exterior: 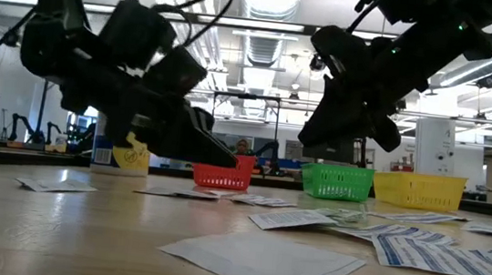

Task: Pick & Place First Aid Supplies
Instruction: Put the blue bandage in the red bin

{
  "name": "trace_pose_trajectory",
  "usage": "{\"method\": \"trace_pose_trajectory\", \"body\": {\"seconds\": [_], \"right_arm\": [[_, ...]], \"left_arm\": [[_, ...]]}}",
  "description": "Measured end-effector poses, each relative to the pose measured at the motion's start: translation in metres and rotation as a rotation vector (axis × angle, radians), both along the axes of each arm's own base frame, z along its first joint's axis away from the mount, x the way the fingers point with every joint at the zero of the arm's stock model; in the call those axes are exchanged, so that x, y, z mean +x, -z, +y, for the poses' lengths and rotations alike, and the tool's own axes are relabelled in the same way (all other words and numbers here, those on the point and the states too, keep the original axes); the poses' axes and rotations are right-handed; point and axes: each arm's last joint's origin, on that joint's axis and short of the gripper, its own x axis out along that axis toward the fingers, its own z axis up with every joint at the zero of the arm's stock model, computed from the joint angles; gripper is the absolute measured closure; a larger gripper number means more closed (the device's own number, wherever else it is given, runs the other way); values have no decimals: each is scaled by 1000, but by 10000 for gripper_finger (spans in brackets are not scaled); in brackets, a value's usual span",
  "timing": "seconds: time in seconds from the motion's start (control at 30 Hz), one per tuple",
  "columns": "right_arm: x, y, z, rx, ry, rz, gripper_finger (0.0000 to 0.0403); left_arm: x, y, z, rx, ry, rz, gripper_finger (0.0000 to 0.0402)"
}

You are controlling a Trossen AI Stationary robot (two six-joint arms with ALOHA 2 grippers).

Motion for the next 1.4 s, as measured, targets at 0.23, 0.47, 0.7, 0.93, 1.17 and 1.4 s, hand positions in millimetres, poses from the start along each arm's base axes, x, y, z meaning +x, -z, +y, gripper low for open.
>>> {"method": "trace_pose_trajectory", "body": {"seconds": [0.23, 0.47, 0.7, 0.93, 1.17, 1.4], "right_arm": [[0, 0, 0, 2, 2, -2, 346], [2, 3, -3, 3, 19, 0, 346], [13, 21, 2, 48, -53, -11, 346], [18, 43, 2, 104, 10, 12, 333], [19, 44, 0, 160, 71, -5, 284], [20, 50, -9, 257, 180, -7, 260]], "left_arm": [[7, 4, 8, -3, -28, 7, 402], [12, 16, 11, -23, -23, 44, 402], [10, 20, 13, -21, -31, 76, 402], [8, 21, 13, -21, -30, 115, 402], [7, 23, 14, -21, -30, 147, 401], [7, 24, 14, -37, -36, 164, 401]]}}
